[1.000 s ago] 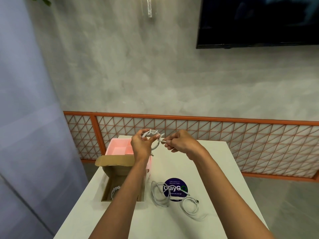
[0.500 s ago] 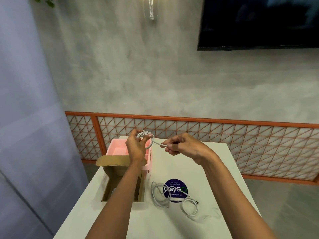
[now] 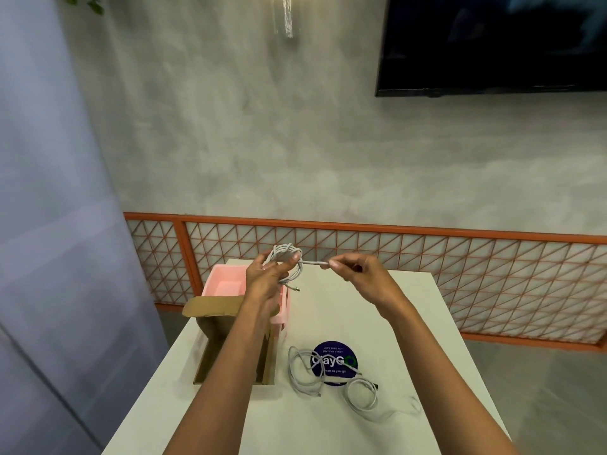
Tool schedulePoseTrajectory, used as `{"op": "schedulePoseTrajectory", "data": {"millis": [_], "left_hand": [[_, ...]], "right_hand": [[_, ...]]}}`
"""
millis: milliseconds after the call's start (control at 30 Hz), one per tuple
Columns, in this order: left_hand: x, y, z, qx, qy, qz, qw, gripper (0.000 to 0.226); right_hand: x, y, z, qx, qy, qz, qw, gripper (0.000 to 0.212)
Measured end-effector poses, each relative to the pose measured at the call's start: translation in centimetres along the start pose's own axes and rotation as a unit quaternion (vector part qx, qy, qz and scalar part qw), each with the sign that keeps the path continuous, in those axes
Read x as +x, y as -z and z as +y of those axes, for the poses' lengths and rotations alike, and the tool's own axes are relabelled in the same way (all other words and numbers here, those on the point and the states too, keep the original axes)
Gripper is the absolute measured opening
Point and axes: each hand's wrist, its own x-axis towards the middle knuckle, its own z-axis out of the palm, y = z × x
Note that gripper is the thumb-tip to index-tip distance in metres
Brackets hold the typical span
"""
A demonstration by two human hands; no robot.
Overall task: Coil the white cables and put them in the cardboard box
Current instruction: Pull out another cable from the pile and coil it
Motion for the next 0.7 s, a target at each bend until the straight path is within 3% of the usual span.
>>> {"op": "schedulePoseTrajectory", "data": {"millis": [133, 233, 333, 400, 467, 567, 700], "left_hand": [[-0.1, -0.4, 0.2, -0.020, -0.018, -0.003, 1.000, 0.042], [0.0, -0.7, 0.3, -0.029, -0.023, -0.003, 0.999, 0.044], [-0.1, -1.0, 0.2, -0.041, -0.013, -0.019, 0.999, 0.035], [-0.2, -1.1, -0.1, -0.048, -0.002, -0.028, 0.998, 0.033], [-0.1, -1.2, -0.5, -0.052, 0.005, -0.036, 0.998, 0.024], [-0.3, -1.3, -0.8, -0.053, 0.011, -0.061, 0.997, 0.005], [-0.1, -1.2, -1.1, -0.026, 0.006, -0.081, 0.996, 0.006]], "right_hand": [[0.4, -0.1, 1.6, -0.162, 0.085, 0.027, 0.983, 0.015], [0.3, -0.6, 2.2, -0.181, 0.179, 0.018, 0.967, 0.012], [0.5, -1.5, 3.2, -0.193, 0.203, 0.075, 0.957, 0.011], [0.7, -2.2, 3.7, -0.117, 0.156, 0.126, 0.973, 0.009], [0.8, -2.9, 3.5, 0.028, 0.080, 0.155, 0.984, 0.007], [1.1, -3.5, 3.0, 0.204, 0.004, 0.174, 0.963, 0.009], [1.6, -3.6, 3.0, 0.308, -0.042, 0.159, 0.937, 0.009]]}}
